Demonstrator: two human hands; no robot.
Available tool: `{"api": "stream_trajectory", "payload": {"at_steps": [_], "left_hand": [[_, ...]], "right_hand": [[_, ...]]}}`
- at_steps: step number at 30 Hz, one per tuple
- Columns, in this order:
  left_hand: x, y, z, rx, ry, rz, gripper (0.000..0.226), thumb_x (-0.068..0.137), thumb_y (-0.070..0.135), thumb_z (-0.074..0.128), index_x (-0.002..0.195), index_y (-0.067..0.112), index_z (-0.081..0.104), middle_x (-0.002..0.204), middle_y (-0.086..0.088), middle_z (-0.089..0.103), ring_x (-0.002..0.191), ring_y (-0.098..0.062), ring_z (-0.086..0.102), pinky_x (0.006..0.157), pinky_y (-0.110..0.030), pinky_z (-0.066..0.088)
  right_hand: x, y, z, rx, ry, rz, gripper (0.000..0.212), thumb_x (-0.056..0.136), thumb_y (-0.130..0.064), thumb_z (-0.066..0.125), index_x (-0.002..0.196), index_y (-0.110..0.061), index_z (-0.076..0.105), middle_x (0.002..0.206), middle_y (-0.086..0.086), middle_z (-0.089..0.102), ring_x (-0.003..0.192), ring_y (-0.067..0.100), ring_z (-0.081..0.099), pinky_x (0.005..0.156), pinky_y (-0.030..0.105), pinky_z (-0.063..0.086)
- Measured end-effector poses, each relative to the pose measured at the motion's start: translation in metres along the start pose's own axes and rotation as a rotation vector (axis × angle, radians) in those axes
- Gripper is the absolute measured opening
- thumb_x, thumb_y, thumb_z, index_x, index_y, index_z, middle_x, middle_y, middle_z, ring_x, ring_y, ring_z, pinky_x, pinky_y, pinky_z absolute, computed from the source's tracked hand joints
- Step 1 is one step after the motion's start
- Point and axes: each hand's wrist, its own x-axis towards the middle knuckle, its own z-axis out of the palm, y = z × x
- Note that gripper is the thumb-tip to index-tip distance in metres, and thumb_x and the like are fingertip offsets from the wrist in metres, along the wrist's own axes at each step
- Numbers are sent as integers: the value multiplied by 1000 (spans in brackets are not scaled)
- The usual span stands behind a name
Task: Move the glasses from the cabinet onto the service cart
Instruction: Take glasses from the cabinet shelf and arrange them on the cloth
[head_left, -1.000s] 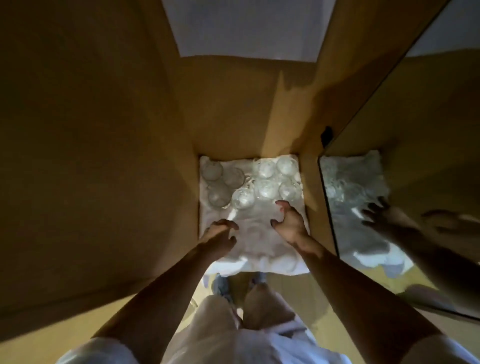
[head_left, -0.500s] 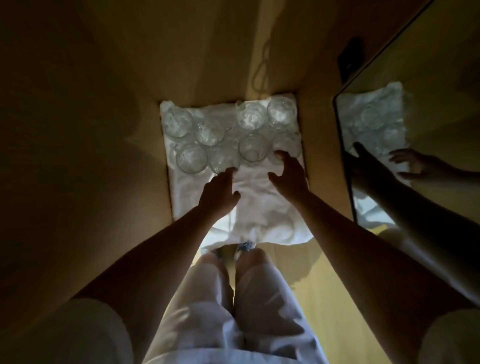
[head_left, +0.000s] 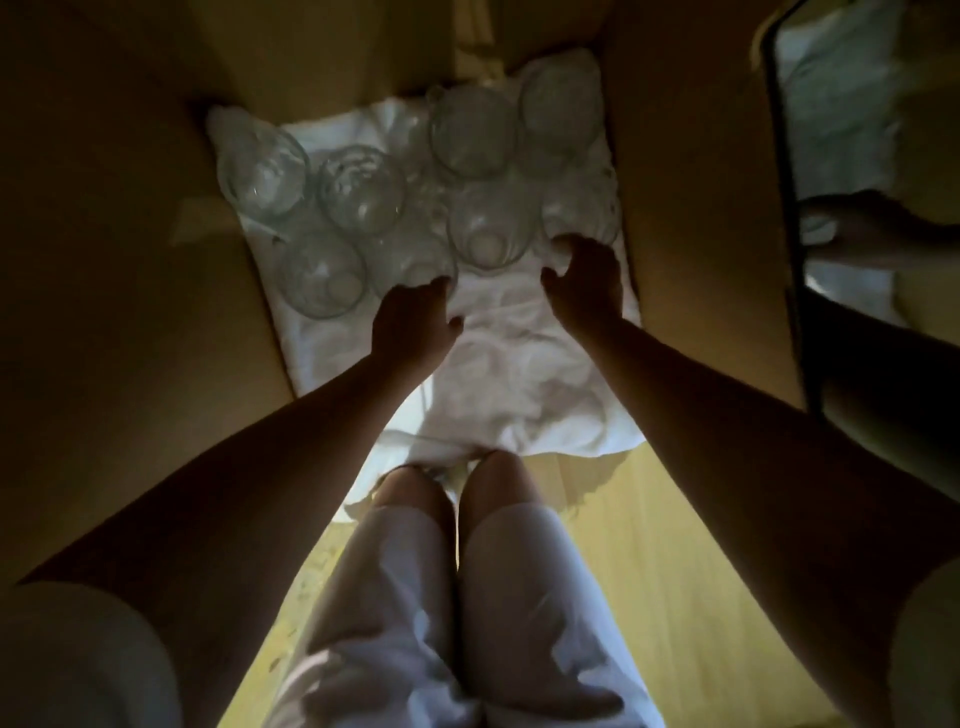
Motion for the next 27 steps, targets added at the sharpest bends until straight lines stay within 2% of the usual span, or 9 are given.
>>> {"api": "stream_trajectory", "payload": {"at_steps": [3,6,8,11,13,16,22,24,27], "left_hand": [[3,-1,11,-7,55,-26,41,93,29,54,132,15,50,108,-16,67,106,-38,59,87,-39,44],[9,-5,18,20,94,-21,33,95,24,49,127,18,55,104,-15,68,102,-37,61,79,-39,46],[12,-6,18,52,110,-13,27,95,23,48,119,17,59,100,-15,68,99,-37,62,75,-39,46],[10,-2,13,89,98,-17,22,93,23,48,108,13,61,99,-15,67,98,-37,62,74,-39,46],[3,1,10,97,76,-27,21,92,23,48,104,12,62,99,-16,67,98,-37,62,73,-38,46],[-17,4,8,90,36,-43,23,91,26,49,104,12,62,102,-16,66,101,-37,60,76,-38,46],[-72,9,1,28,-72,-101,21,88,24,52,105,14,62,107,-12,65,107,-32,58,76,-33,44],[-93,12,-8,0,-101,-107,18,85,22,54,98,14,62,106,-12,65,108,-31,57,74,-31,41],[-130,21,-34,-50,-115,-112,6,82,21,57,80,17,53,102,-14,64,105,-33,57,69,-30,35]], "right_hand": [[6,5,10,-8,76,12,40,95,-27,53,134,-19,51,136,3,50,129,17,40,101,22,32],[15,10,17,-55,74,-29,38,96,-28,52,133,-19,51,134,6,51,127,19,42,98,22,33],[19,11,20,-93,107,-8,33,98,-27,48,130,-17,55,131,7,54,120,19,48,88,16,32],[13,5,20,-112,177,73,26,99,-21,46,118,-12,63,119,9,61,107,20,55,74,14,29],[2,3,21,-85,178,112,27,98,-19,47,117,-11,64,118,10,64,107,20,57,78,18,33],[-22,1,19,-46,130,162,30,97,-20,49,124,-12,62,122,10,64,113,22,56,82,17,30],[-96,-5,4,-13,48,212,29,95,-18,49,117,-9,66,116,14,66,108,28,58,84,24,34],[-123,-7,-4,9,54,227,27,95,-17,50,113,-9,68,113,13,68,104,26,61,77,22,34],[-166,-14,-26,4,37,193,24,93,-17,50,105,-9,70,108,11,69,100,24,62,63,18,23]]}}
